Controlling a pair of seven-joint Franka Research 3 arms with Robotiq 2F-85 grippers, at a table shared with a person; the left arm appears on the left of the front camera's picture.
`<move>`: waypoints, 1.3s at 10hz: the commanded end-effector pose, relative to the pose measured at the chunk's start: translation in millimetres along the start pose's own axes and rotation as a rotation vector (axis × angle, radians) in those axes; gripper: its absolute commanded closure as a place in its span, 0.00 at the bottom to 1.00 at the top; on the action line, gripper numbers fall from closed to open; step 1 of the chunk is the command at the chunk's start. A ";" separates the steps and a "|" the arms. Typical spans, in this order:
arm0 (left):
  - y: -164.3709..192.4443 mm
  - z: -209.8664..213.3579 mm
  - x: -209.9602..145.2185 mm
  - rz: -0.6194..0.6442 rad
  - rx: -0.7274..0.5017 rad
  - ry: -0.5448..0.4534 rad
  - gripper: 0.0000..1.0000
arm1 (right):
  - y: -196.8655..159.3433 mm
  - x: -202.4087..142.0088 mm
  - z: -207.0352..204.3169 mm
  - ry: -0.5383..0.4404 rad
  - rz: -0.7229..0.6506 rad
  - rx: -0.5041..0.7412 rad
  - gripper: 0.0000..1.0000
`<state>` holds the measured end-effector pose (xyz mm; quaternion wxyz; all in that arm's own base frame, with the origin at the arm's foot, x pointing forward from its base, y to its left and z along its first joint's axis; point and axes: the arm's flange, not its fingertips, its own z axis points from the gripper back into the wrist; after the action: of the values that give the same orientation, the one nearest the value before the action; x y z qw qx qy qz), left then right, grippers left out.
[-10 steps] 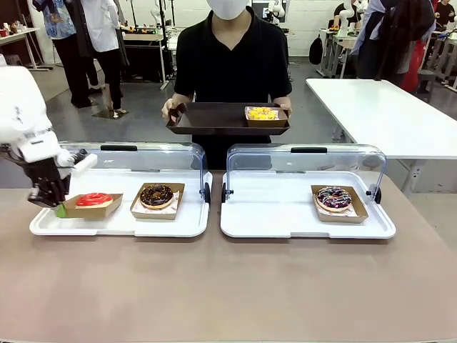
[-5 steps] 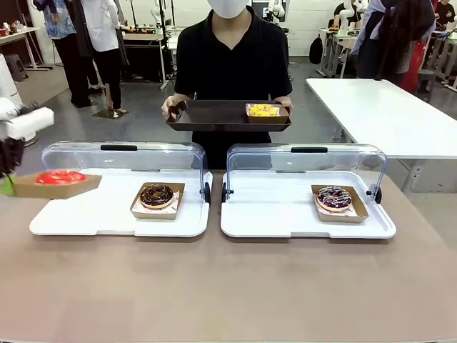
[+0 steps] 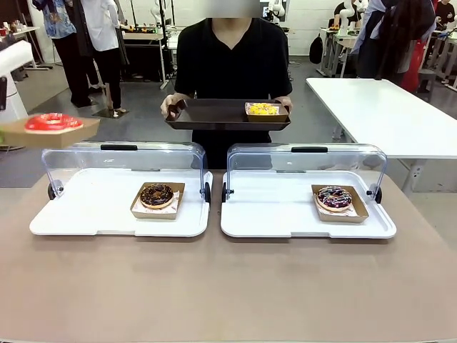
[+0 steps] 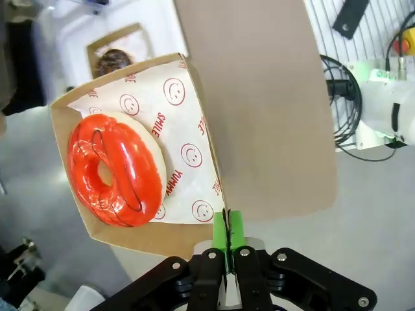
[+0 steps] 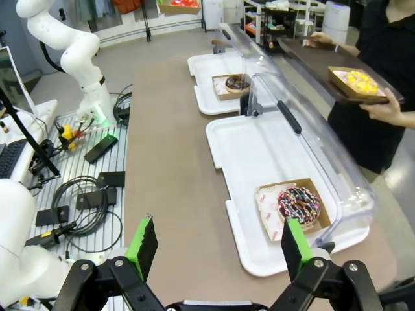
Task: Provide the desired donut to the person.
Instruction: Pick up and lift the Paper togo box containing the Donut pointed at by the person, then place the picked Paper togo box onto the Handle tray extended by the person.
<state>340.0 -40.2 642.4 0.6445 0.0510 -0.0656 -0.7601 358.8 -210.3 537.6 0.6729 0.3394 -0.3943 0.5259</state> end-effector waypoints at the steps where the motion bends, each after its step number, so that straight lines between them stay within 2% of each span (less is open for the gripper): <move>1: 16.6 3.5 -0.2 0.020 0.041 0.018 1.00 | 0.5 -0.7 0.1 -0.013 0.006 0.003 0.00; 4: 25.5 -12.1 -11.8 0.055 0.015 0.032 1.00 | 0.5 -0.7 0.1 -0.013 0.006 0.003 0.00; 5: 18.3 3.0 -0.3 0.015 0.025 -0.006 1.00 | 0.5 -0.7 0.1 -0.013 0.006 0.003 0.00; 13: 18.3 3.0 -0.3 0.015 0.025 -0.006 1.00 | 0.5 -0.7 0.1 -0.013 0.006 0.003 0.00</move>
<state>359.7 -42.8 647.0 0.6471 0.0567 -0.0778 -0.7563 358.7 -210.3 537.6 0.6729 0.3394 -0.3943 0.5258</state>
